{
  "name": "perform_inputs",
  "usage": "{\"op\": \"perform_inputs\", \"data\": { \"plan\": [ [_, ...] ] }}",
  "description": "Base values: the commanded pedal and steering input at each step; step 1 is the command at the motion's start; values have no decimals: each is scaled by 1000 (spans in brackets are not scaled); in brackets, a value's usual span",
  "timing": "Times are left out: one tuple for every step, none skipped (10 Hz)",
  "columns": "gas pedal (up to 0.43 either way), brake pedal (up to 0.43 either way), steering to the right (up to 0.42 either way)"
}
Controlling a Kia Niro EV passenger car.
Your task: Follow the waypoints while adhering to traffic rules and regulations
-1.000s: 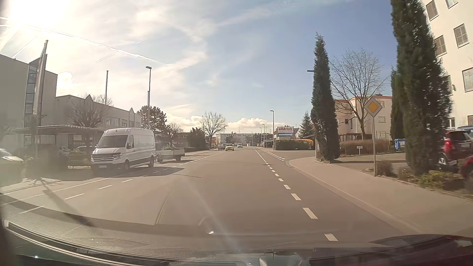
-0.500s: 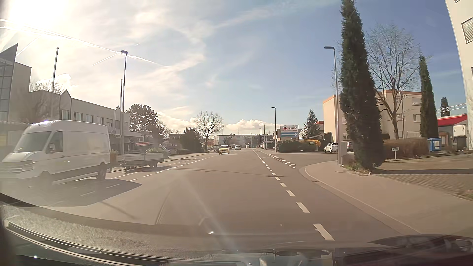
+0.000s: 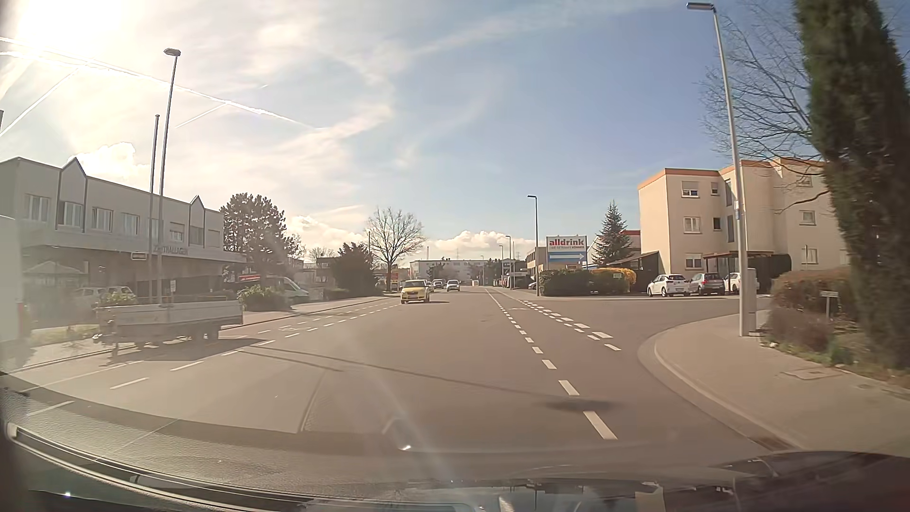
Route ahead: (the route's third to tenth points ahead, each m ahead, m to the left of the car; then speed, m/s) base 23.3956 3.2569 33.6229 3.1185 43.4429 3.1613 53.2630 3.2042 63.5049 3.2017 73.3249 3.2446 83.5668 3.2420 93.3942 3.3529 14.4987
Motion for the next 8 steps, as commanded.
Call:
{"op": "perform_inputs", "data": {
  "plan": [
    [169, 0, -2],
    [169, 0, -2],
    [169, 0, -3],
    [169, 0, -3],
    [169, 0, -3],
    [169, 0, -3],
    [169, 0, -3],
    [169, 0, -3]
  ]
}}
